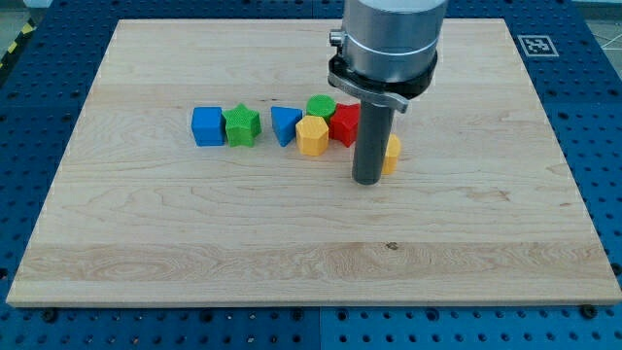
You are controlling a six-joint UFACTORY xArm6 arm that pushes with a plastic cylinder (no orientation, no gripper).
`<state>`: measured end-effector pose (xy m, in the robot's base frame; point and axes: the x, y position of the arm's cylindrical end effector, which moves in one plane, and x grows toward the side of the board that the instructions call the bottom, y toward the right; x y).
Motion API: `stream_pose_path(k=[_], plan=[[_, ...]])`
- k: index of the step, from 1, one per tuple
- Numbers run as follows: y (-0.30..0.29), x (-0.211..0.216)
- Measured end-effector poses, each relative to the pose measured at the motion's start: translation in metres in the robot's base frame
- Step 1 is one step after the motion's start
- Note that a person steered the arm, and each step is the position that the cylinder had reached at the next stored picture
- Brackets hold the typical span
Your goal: Point your arm at yellow hexagon
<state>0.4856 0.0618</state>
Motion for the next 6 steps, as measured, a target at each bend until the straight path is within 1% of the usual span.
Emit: stream_pose_path(k=[1,2,3,4,5,6], plan=[[0.002,0.0],[-0.017,0.007],[-0.055,0.008],[-0.087,-0.009],[-0.107,-0.023],[-0.103,-0.024]])
